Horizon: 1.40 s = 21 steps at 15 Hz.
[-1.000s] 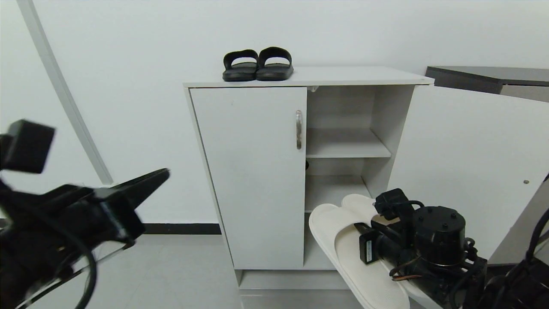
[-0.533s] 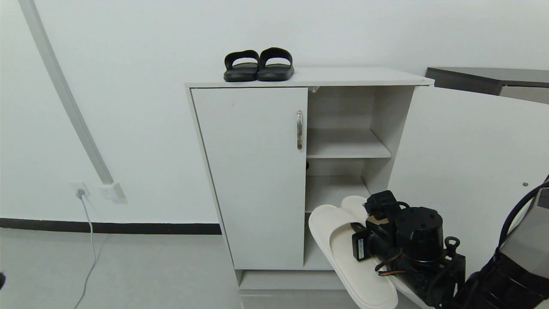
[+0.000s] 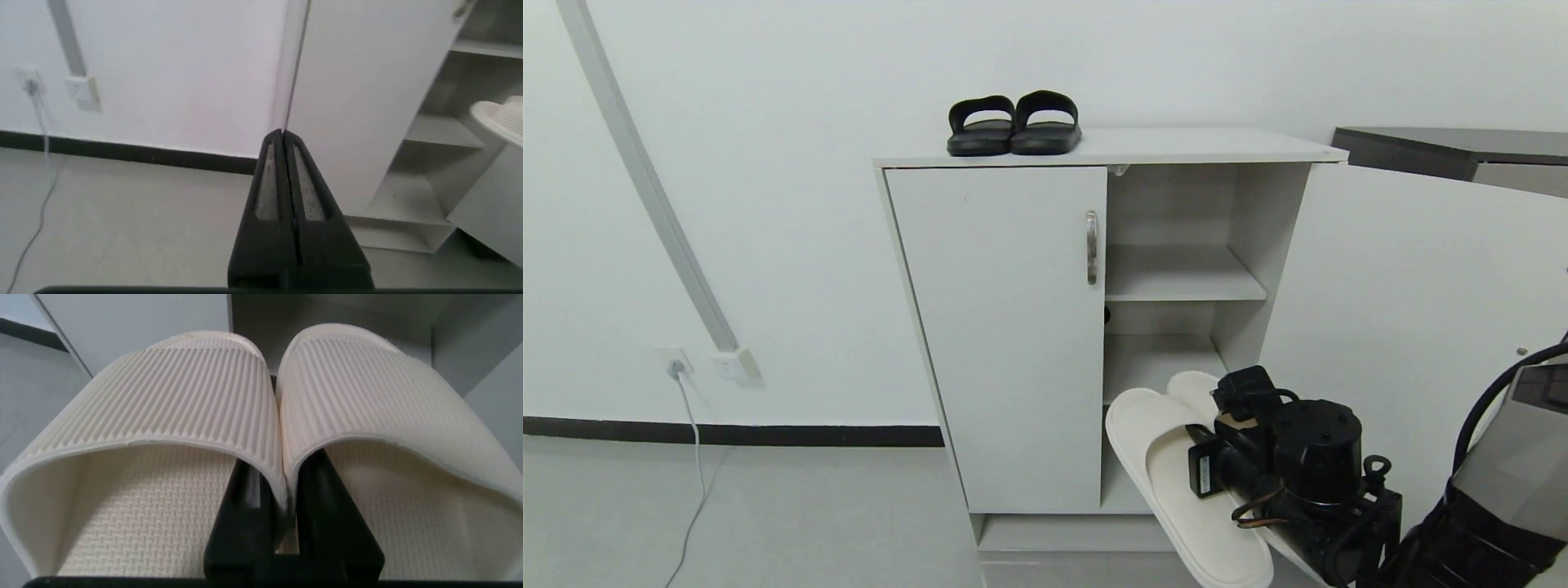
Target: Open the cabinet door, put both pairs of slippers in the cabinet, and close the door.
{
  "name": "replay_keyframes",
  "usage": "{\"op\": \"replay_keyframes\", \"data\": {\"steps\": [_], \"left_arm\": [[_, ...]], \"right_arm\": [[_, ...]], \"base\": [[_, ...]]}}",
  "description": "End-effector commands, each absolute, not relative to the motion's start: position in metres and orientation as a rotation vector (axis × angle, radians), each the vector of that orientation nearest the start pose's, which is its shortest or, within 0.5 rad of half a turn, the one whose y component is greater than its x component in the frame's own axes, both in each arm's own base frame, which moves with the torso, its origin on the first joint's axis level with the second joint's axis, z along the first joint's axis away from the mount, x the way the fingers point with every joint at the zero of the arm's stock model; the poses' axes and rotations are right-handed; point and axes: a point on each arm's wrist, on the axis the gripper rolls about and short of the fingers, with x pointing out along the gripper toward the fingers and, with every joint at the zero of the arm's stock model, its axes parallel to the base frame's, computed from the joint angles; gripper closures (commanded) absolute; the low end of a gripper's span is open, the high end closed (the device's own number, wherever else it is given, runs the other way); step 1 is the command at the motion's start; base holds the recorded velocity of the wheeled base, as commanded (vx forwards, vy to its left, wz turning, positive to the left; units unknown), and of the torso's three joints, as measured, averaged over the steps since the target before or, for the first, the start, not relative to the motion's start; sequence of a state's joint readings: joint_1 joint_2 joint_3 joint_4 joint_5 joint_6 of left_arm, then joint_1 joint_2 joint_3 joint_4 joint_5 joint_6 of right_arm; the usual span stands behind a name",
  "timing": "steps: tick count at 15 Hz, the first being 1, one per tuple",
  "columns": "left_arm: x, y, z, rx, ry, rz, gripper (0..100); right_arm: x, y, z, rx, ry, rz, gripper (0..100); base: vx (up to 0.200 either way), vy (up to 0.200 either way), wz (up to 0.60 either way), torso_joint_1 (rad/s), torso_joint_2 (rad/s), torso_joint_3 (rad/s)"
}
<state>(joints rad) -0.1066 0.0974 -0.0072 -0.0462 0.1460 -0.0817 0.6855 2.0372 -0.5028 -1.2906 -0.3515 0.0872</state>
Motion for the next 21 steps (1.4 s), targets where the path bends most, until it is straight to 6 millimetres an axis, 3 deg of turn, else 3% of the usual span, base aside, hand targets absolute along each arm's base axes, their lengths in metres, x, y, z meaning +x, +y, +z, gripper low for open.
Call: {"op": "replay_keyframes", "data": {"steps": [1,3,6,8,10,14,21], "left_arm": [[-0.016,0.003,0.082,-0.079,0.046,-0.043,100],[-0.016,0.003,0.081,-0.076,0.051,-0.05,100],[-0.016,0.006,0.082,0.026,0.049,0.087,100],[-0.016,0.006,0.082,0.033,0.047,0.079,100],[-0.016,0.0,0.077,-0.011,0.099,-0.16,100],[-0.02,0.001,0.076,0.06,0.037,0.022,100],[-0.023,-0.001,0.076,0.046,0.0,-0.048,100]], "right_arm": [[0.25,0.195,0.067,-0.039,0.231,0.323,100],[0.25,0.195,0.069,-0.034,0.214,0.324,100],[0.251,0.195,0.067,-0.037,0.218,0.324,100],[0.252,0.196,0.067,-0.034,0.214,0.324,100],[0.256,0.2,0.072,-0.023,0.184,0.333,100],[0.274,0.213,0.084,-0.015,0.126,0.311,100],[0.291,0.226,0.077,0.002,0.169,0.176,100]], "base": [[0.0,0.0,0.0,0.0,0.0,0.0],[0.0,0.0,0.0,0.0,0.0,0.0],[0.0,0.0,0.0,0.0,0.0,0.0],[0.0,0.0,0.0,0.0,0.0,0.0],[0.0,0.0,0.0,0.0,0.0,0.0],[0.0,0.0,0.0,0.0,0.0,0.0],[0.0,0.0,0.0,0.0,0.0,0.0]]}}
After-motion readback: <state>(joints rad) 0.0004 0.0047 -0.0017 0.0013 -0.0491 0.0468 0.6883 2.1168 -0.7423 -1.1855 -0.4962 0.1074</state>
